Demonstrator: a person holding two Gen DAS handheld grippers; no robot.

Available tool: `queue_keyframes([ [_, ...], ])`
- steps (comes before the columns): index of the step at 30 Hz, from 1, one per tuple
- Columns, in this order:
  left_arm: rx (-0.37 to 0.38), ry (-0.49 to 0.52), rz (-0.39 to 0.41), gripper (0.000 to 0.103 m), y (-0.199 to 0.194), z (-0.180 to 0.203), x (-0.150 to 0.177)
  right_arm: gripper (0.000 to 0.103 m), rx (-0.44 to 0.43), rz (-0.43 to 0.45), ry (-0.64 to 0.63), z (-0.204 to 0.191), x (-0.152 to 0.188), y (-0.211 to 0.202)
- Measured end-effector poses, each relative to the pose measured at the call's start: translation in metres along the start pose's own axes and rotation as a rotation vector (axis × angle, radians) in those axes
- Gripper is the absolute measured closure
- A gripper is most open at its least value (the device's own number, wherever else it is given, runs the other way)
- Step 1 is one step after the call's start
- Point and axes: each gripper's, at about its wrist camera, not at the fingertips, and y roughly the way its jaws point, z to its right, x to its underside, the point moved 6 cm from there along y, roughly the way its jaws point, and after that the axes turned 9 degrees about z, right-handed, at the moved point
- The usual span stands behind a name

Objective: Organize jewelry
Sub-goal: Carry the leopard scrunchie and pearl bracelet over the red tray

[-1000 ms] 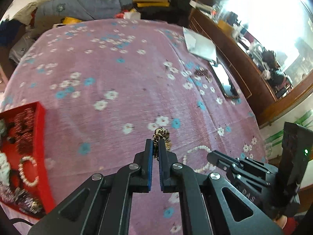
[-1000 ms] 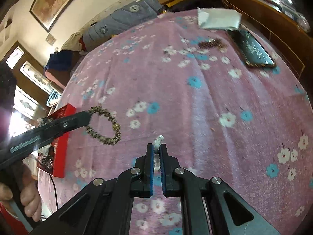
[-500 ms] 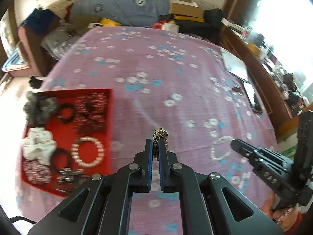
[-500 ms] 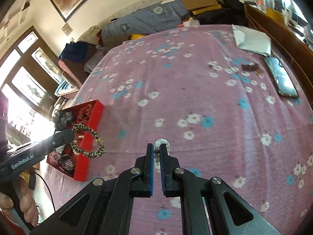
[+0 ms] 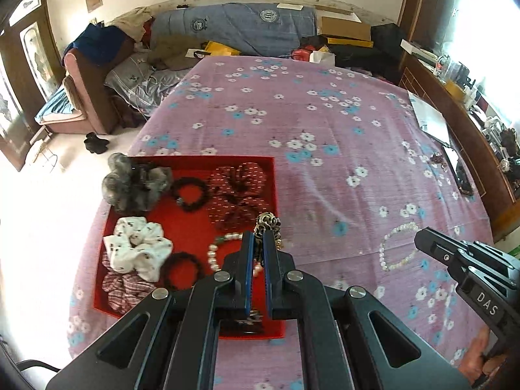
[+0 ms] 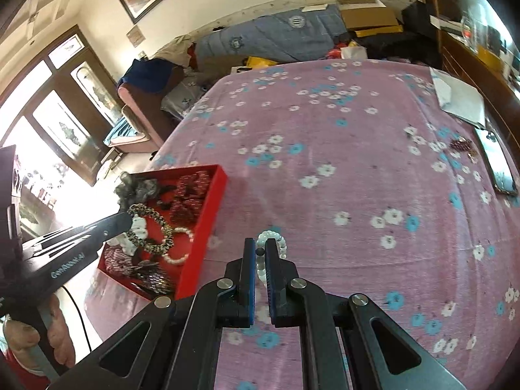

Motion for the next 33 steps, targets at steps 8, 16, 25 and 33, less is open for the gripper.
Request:
queue_keyframes([
  [8, -0.020, 0.017, 0.012, 0.098, -0.004, -0.023, 0.002, 0.096, -0.010, -0.004, -0.026, -0.035, -0.001, 0.006],
  [16, -0.014, -0.008, 0.015, 0.098, -0.007, -0.042, 0.003, 0.096, -0.018, 0.003, -0.078, -0.065, -0.010, 0.008],
  [25, 0.002, -0.035, 0.010, 0.098, -0.005, -0.052, 0.005, 0.096, -0.028, -0.011, -0.120, -0.090, -0.015, 0.016],
  [33, 0.003, -0.072, -0.033, 0.098, 0.010, -0.072, 0.013, 0.096, -0.034, -0.040, -0.130, -0.100, -0.016, 0.031],
])
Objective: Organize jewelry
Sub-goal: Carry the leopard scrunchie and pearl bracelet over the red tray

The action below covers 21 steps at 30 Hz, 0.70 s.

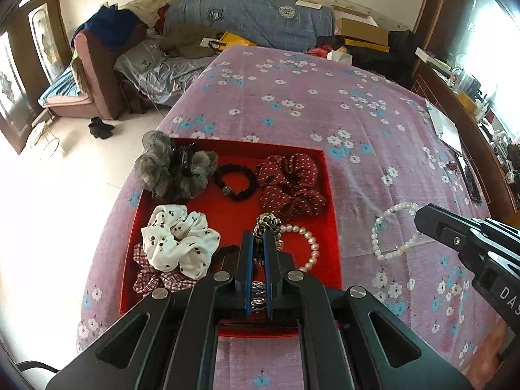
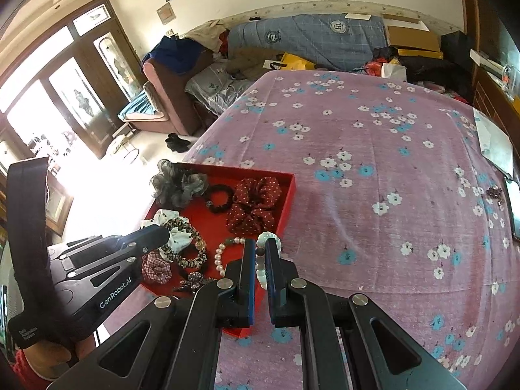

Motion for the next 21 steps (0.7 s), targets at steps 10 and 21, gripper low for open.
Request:
queue_keyframes([
  [10, 0.018, -0.076, -0.042, 0.098, 0.021, -0.032, -0.003, 0.096, -0.024, -0.035, 0.031, -0.001, -0.002, 0.023],
  [21, 0.111, -0.142, -0.076, 0.098, 0.053, -0.053, -0.014, 0.096, -0.093, -0.073, 0.045, -0.023, -0.010, 0.057],
])
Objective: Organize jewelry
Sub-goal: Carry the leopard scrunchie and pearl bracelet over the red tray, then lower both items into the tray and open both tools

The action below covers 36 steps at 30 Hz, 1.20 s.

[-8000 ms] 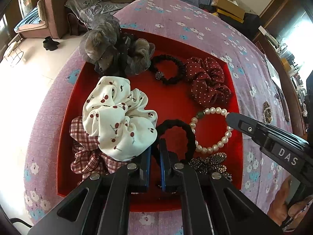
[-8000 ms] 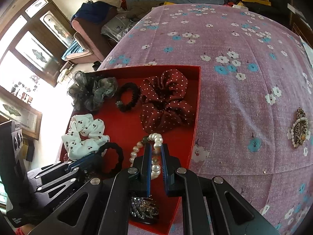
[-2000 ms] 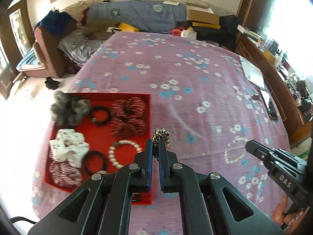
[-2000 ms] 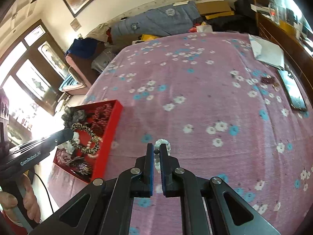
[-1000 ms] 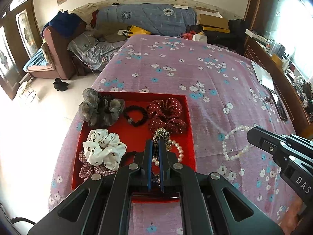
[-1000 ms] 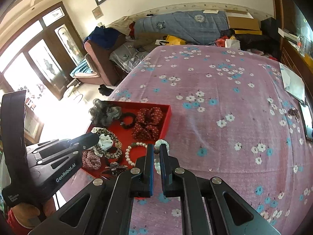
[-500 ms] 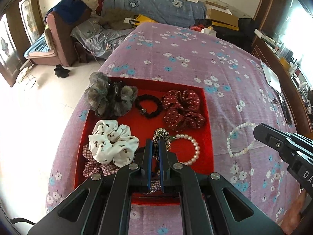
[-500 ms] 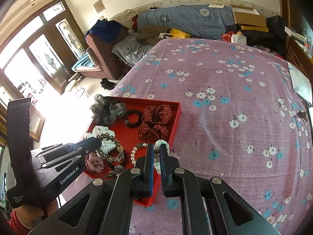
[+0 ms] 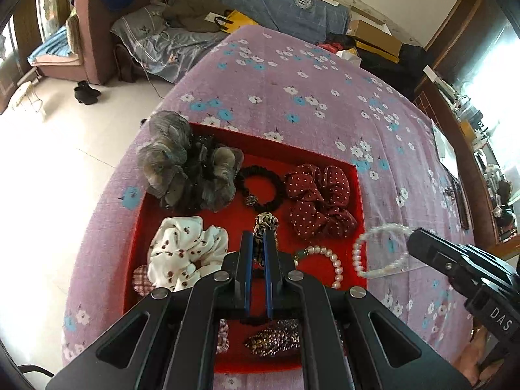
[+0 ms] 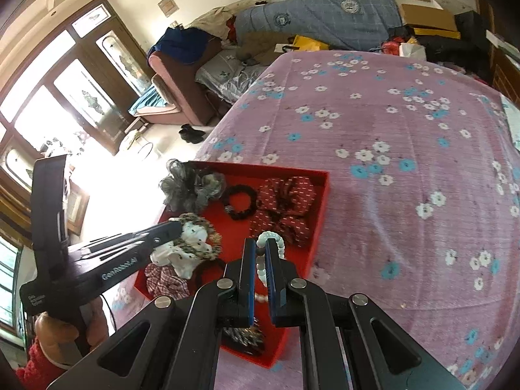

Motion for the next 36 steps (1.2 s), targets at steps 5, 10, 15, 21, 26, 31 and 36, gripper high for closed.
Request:
queue_keyframes([
  [5, -0.029, 0.029, -0.023, 0.098, 0.016, -0.001, 0.001, 0.096, -0.019, -0.018, -0.008, -0.011, -0.007, 0.020],
  [10, -0.096, 0.077, -0.019, 0.098, 0.026, -0.004, 0.001, 0.095, -0.042, -0.036, -0.007, -0.022, -0.017, 0.039],
  [15, -0.127, 0.087, -0.016, 0.098, 0.031, -0.014, 0.000, 0.095, -0.055, -0.048, 0.004, -0.027, -0.024, 0.057],
  [21, -0.146, 0.089, -0.022, 0.097, 0.036, -0.021, 0.003, 0.095, -0.039, -0.088, 0.033, -0.019, -0.021, 0.080],
  [26, -0.153, 0.097, -0.027, 0.097, 0.040, -0.023, 0.004, 0.095, -0.009, -0.121, 0.037, -0.010, -0.012, 0.096],
  [31, -0.155, 0.094, -0.036, 0.097, 0.045, -0.026, 0.004, 0.095, 0.018, -0.131, 0.030, -0.004, -0.009, 0.104],
  [36, -0.160, 0.093, -0.044, 0.097, 0.050, -0.028, 0.005, 0.095, 0.042, -0.137, 0.027, 0.004, -0.008, 0.110],
])
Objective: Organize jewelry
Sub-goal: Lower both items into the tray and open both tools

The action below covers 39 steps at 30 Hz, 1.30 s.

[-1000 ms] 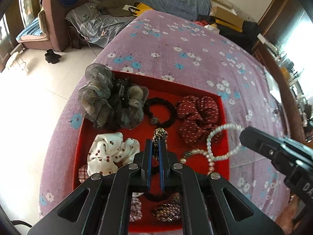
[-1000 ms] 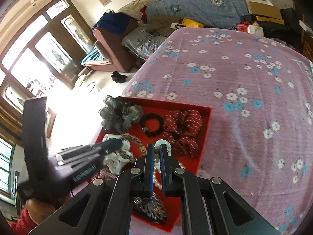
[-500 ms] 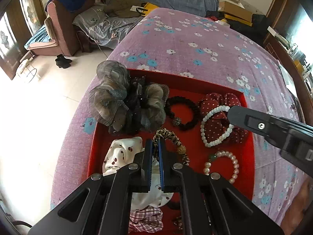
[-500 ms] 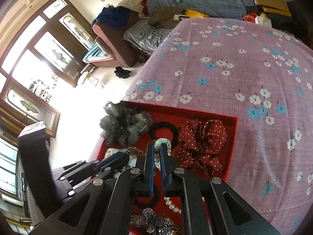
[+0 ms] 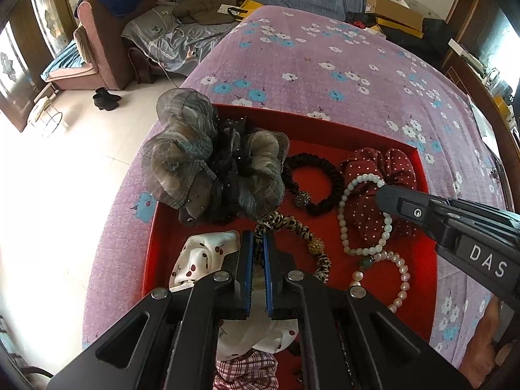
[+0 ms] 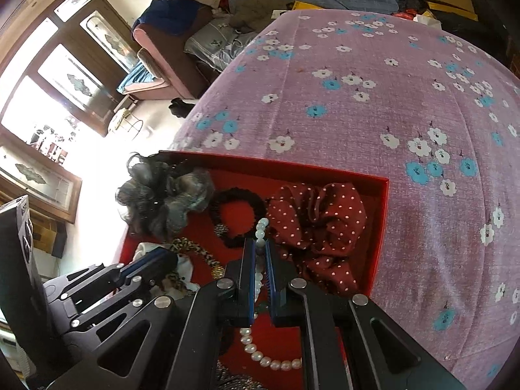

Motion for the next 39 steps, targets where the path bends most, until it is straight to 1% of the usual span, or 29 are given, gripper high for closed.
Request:
queue_keyframes([
  [7, -0.007, 0.014, -0.016, 0.097, 0.008, 0.005, 0.002, 0.095, 0.015, -0.011, 0.005, 0.007, 0.002, 0.005],
  [13, -0.017, 0.033, -0.015, 0.097, 0.008, 0.009, 0.002, 0.095, 0.021, -0.013, -0.001, 0.007, 0.003, 0.007],
  [23, -0.016, 0.031, -0.015, 0.096, 0.008, 0.008, 0.002, 0.095, 0.033, -0.014, -0.012, 0.008, 0.003, 0.011],
  [28, -0.007, 0.023, -0.015, 0.089, 0.007, 0.007, 0.004, 0.095, 0.038, -0.013, -0.010, 0.009, 0.002, 0.012],
  [32, -0.003, 0.023, -0.014, 0.087, 0.006, 0.007, 0.004, 0.095, 0.042, -0.011, -0.010, 0.010, 0.002, 0.010],
  [35, 0.006, 0.019, -0.010, 0.076, 0.004, 0.007, 0.004, 0.095, 0.040, -0.003, -0.013, 0.009, 0.002, 0.008],
  [37, 0.014, 0.014, -0.002, 0.066, 0.001, 0.008, 0.003, 0.095, 0.033, 0.003, -0.008, 0.009, 0.002, 0.005],
  [39, 0.021, 0.013, 0.010, 0.062, -0.004, 0.008, 0.002, 0.093, 0.021, 0.010, -0.001, 0.008, 0.002, 0.001],
])
